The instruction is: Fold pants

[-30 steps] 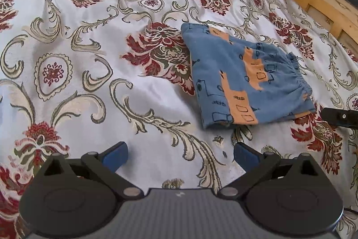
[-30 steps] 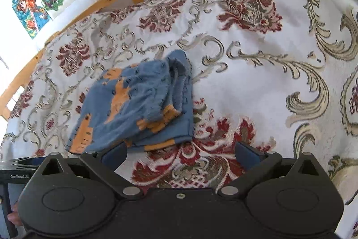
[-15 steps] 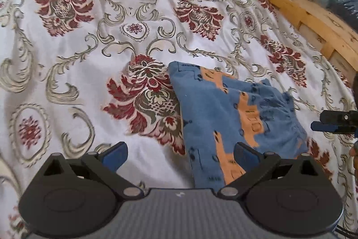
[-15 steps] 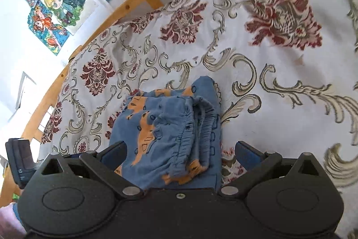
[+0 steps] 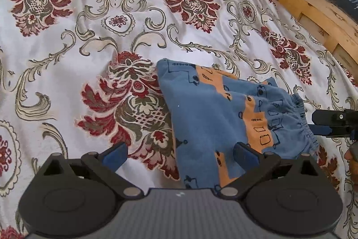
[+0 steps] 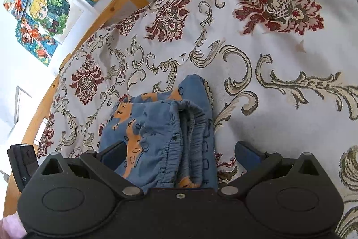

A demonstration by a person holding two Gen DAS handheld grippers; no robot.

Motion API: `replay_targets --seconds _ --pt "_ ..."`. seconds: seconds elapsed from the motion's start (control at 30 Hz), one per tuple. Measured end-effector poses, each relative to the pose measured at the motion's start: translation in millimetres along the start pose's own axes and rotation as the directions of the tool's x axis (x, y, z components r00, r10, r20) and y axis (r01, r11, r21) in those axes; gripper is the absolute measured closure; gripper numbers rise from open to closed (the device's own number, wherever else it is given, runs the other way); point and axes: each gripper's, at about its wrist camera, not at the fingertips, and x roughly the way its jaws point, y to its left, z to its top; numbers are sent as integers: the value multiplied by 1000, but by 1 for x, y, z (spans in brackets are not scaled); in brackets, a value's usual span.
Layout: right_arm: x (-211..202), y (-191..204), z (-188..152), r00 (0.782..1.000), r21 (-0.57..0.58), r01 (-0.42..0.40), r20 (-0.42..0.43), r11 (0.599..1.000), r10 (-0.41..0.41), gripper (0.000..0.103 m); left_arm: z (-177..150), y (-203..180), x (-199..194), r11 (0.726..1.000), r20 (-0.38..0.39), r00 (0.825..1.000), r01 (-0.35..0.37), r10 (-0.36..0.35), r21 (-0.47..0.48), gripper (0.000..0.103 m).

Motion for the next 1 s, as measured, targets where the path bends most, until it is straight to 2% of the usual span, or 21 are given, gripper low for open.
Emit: replay_targets --seconds 0.47,0.6,0.7,0.83,0.87,0.93,1.0 --pt "1 0 1 999 -32 -33 16 999 33 1 -3 0 1 1000 4 1000 -3 3 31 1" --pt "3 -2 2 999 -24 -44 9 999 45 5 -2 5 -3 1000 23 1000 11 -11 13 3" --pt "4 -4 3 997 -3 -77 -2 997 77 27 -1 12 -4 998 13 999 53 -53 -18 14" --pt "6 -5 2 996 -5 -91 -22 996 91 29 -2 16 -3 993 0 994 111 -111 -48 32" --pt "7 -8 2 994 13 -103 -28 995 104 29 -2 16 -3 991 -5 992 125 -126 -45 40" --pt "7 -18 4 989 75 -137 -37 988 140 29 -2 14 -1 987 -21 988 154 -155 -37 49" --pt "6 -29 5 983 142 -170 -41 975 177 29 -1 14 1 986 -31 986 165 -166 -36 55"
